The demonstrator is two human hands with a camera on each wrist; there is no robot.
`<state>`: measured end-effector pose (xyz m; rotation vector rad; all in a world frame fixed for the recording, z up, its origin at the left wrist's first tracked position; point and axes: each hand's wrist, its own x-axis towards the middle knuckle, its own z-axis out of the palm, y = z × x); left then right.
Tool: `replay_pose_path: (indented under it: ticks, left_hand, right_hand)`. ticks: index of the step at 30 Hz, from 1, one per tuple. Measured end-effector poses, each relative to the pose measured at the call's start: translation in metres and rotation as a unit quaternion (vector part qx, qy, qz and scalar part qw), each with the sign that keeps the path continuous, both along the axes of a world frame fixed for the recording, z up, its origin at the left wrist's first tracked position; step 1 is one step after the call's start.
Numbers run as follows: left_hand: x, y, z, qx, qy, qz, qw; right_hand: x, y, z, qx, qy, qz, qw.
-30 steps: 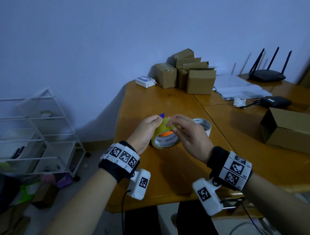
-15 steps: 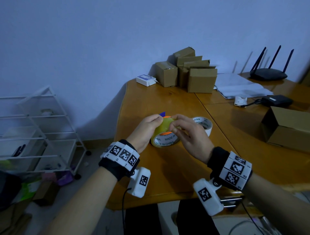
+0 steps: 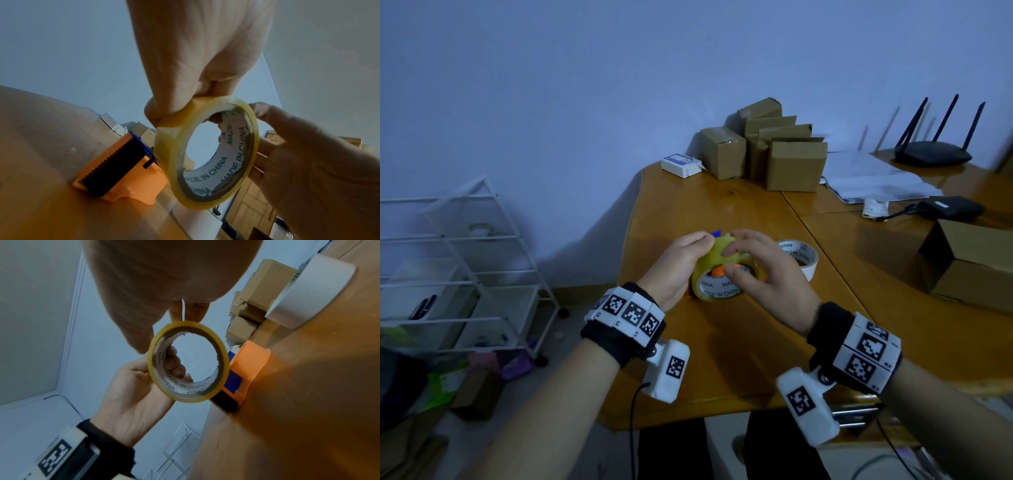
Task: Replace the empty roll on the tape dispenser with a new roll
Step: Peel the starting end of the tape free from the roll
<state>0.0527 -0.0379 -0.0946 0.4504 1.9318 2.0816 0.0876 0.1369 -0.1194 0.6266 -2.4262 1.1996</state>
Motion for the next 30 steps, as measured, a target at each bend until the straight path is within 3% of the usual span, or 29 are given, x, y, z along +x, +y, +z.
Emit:
replay_pose_path:
  ticks: [5,7,10,12,14,19,22,27,30]
  left_hand:
    - [0.001,0.004,-0.003,-0.031,0.02,-0.007,0.999]
    - [0.0,0.003,-0.004,-0.033,0.019,-0.005,0.999]
    - [0.0,-0.001,-0.005,-0.036,0.012,-0.009,0.999]
    - [0.0,-0.003,-0.006,-0.029,0.003,-0.008,1.0]
    - [0.0,-0.004,-0.006,-0.017,-0.004,-0.003,1.0]
    - [-0.001,-0.002,-0.003,-0.021,-0.004,0.005,1.0]
    - [-0.002,0.001,-0.002,-0.043,-0.002,0.018,0.999]
    - [-0.004,0.007,-0.001,-0.106,0.042,0.033,0.993]
    - [-0.004,0.005,0.001,-0.109,0.047,0.031,0.992]
  right_hand:
    - [0.003,-0.006,0.008,0.035,0.029,-0.026,0.999]
    - [0.001,-0.005,0.01,0.011,-0.001,-0.024,1.0]
    - [0.002,-0.003,0.011,-0.115,-0.064,-0.001,0.991]
    - [0.002,0.001,0.012,-0.262,-0.101,0.016,0.96]
    - [0.001,0.004,0.014,-0.328,-0.112,0.011,0.938]
    - [-0.001,0.001,0.019,-0.224,-0.083,-0.048,0.97]
    - [0.0,-0.001,0.018,-0.078,-0.055,-0.095,0.991]
    - [-0.008,-0.009,0.021,0.114,-0.033,-0.165,0.979]
    - [-0.012,-0.011,0.023,0.16,-0.007,-0.183,0.97]
